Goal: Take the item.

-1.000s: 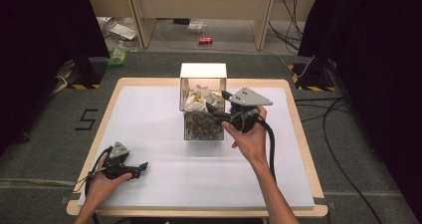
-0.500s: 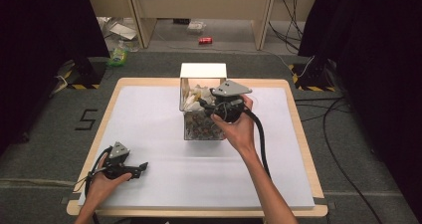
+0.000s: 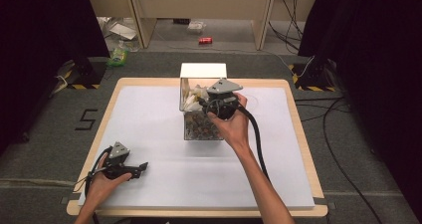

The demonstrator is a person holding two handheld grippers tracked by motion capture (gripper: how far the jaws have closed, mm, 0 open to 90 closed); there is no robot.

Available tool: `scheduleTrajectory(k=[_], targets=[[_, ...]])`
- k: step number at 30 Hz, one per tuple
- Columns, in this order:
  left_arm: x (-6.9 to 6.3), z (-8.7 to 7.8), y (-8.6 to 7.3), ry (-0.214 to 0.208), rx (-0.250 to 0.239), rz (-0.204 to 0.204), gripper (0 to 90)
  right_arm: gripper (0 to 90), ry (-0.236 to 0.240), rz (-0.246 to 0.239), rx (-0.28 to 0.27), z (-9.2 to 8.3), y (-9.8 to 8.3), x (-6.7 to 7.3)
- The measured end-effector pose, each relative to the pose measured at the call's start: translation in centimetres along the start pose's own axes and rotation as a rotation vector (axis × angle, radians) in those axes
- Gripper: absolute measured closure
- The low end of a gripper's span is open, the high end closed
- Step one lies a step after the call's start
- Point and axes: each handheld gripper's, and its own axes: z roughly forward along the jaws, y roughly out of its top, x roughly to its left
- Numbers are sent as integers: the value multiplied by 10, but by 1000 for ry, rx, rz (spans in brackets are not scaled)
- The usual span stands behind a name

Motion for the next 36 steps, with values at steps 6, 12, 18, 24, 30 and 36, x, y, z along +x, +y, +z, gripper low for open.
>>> scheduleTrajectory(k=[6, 12, 18, 24, 30, 36], targets=[[0, 0, 0, 1, 0, 0, 98, 610, -15, -3, 25, 4, -1, -2], [0, 0, 0, 1, 0, 1, 98, 698, -20, -12, 51, 6, -3, -1], [0, 0, 0, 1, 0, 0, 98, 841, -21, -26, 34, 3, -3, -3], [0, 0, 0, 1, -1, 0, 98, 891, -11, -38, 7, -2, -1, -3], [0, 0, 0, 0, 0, 0, 98, 893, -9, -29, -46, -8, 1, -4], [0, 0, 0, 1, -1, 1, 98, 893, -1, -18, -111, -22, 10, -7]])
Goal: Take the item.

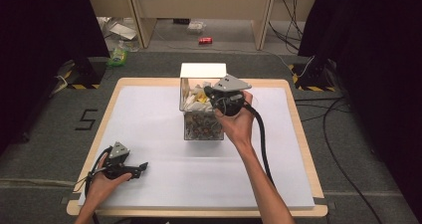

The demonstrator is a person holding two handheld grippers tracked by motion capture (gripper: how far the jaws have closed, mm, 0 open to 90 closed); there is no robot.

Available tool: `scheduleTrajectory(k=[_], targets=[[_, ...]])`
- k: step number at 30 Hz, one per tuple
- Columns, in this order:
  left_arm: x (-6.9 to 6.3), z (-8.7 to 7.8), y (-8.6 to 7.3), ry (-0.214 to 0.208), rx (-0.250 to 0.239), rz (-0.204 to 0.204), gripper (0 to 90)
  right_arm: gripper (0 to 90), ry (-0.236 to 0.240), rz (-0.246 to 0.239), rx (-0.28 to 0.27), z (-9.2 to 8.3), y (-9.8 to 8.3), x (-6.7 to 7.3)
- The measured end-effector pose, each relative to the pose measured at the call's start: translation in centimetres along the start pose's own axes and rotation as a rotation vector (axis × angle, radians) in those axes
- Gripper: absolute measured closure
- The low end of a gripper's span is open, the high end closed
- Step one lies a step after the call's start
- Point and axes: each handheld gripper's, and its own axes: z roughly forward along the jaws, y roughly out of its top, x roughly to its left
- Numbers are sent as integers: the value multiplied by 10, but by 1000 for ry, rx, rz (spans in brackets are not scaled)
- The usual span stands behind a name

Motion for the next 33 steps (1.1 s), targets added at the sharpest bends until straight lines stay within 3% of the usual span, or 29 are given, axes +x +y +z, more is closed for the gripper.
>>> scheduleTrajectory(k=[24, 33], targets=[[0, 0, 0, 0, 0, 0, 98, 893, -37, 19, -163, -49, 28, -19], [0, 0, 0, 0, 0, 0, 98, 893, -84, 25, -181, -66, 28, -35]])
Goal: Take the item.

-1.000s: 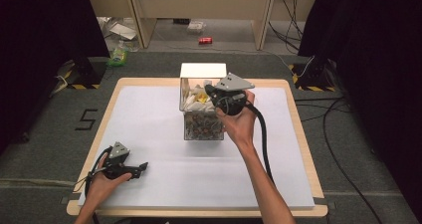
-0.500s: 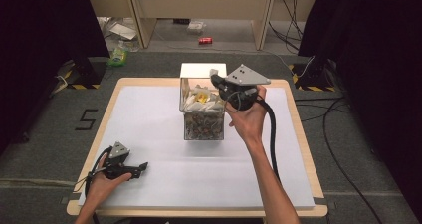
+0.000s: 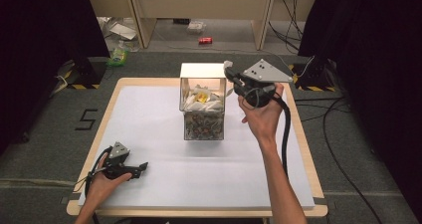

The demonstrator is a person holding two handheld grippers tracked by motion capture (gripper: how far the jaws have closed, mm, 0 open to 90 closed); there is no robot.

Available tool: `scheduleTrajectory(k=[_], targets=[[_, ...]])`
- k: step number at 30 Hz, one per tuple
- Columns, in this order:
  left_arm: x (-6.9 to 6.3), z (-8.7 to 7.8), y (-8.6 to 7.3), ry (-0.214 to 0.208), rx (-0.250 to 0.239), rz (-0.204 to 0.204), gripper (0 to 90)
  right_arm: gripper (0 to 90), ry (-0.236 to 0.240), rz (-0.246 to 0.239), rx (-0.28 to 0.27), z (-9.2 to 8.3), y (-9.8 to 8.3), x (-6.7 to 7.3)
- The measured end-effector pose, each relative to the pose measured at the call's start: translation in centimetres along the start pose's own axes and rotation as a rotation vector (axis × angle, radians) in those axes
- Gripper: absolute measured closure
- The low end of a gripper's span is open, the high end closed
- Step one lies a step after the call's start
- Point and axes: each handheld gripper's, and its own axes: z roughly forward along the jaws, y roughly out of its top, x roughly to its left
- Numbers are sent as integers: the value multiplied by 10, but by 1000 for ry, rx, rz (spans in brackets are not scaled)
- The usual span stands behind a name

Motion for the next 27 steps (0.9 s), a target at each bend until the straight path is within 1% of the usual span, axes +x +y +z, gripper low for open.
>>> scheduleTrajectory(k=[5, 7, 10, 12, 16, 18, 27], targets=[[0, 0, 0, 0, 0, 0, 98, 893, -24, 16, 6, -6, -6, -12], [0, 0, 0, 1, 1, 0, 98, 893, -36, 30, 8, -8, -9, -16], [0, 0, 0, 1, 0, 1, 98, 893, -50, 29, 16, -9, -13, -23], [0, 0, 0, 1, 1, 1, 98, 893, -58, 40, 20, -10, -16, -26], [0, 0, 0, 1, 0, 0, 98, 893, -78, 45, 31, -11, -21, -34], [0, 0, 0, 1, 0, 1, 98, 892, -88, 58, 35, -11, -24, -38], [0, 0, 0, 1, 1, 0, 98, 893, -123, 66, 59, -8, -33, -52]])
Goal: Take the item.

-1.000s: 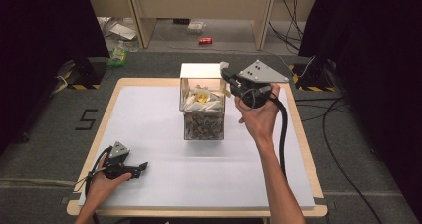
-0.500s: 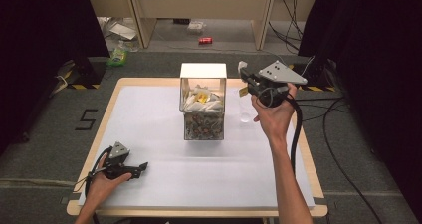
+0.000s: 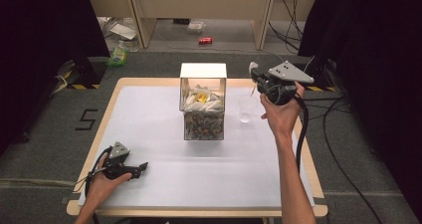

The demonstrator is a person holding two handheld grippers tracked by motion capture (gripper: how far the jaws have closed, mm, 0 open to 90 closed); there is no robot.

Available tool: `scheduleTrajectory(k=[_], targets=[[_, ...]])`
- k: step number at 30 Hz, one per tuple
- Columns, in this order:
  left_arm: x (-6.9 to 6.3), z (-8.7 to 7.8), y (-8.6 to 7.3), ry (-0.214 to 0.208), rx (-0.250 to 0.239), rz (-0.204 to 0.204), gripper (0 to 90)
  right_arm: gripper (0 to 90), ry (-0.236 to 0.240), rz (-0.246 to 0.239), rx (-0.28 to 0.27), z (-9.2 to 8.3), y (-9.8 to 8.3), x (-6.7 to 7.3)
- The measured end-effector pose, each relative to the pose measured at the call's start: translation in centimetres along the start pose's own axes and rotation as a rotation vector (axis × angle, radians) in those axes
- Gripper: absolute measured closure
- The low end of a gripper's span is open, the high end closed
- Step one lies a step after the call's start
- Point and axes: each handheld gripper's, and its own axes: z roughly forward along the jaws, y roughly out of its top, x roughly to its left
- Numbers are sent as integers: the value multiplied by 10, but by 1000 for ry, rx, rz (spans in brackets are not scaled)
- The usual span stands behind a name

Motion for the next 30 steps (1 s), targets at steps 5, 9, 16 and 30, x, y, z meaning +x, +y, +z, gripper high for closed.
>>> scheduleTrajectory(k=[5, 9, 16, 30], targets=[[0, 0, 0, 0, 0, 0, 98, 893, -14, 13, 13, 4, -6, -7], [0, 0, 0, 0, 0, 0, 98, 892, -24, 29, 24, 9, -12, -13], [0, 0, 0, 0, 0, 0, 98, 892, -55, 42, 48, 20, -22, -22], [0, 0, 0, -1, -1, 0, 98, 892, -86, 73, 102, 45, -38, -34]])
